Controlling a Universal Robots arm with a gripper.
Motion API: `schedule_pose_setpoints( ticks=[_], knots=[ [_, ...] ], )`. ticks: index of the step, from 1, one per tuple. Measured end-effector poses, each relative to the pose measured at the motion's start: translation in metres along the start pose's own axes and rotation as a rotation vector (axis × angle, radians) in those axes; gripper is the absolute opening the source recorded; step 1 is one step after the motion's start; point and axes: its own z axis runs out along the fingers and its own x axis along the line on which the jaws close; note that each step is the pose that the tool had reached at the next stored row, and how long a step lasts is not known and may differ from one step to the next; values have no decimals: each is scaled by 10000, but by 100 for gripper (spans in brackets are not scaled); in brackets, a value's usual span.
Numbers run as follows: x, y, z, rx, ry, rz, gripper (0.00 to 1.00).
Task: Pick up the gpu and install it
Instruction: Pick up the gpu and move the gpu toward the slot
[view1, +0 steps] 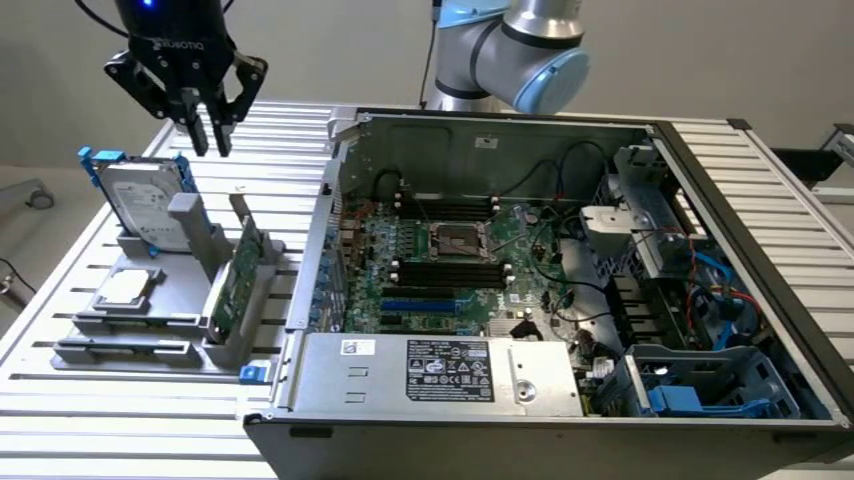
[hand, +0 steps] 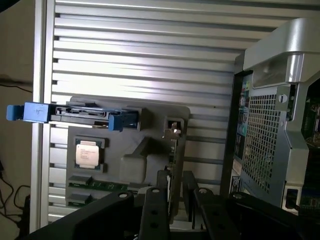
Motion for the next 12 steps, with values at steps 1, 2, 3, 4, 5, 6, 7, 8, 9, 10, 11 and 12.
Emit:
schedule_pose_setpoints(
  ticks=[1,2,3,4,5,6,7,8,9,10,11,12],
  knots=[
    [0,0,12,21,0,1,30],
    [0,0,23,46,1,2,30],
    [0,-2,34,69,3,3,30],
    [1,-11,47,81,6,2,30],
    [5,-27,59,92,8,4,30],
    [9,-53,72,102,8,7,30],
    [14,-78,85,109,6,12,30],
    [18,-105,98,116,4,18,30],
    [23,-130,111,123,3,24,30],
    [27,-156,123,130,1,28,30],
    [32,-182,136,136,-1,33,30],
    [37,-208,149,143,-3,38,30]
  ],
)
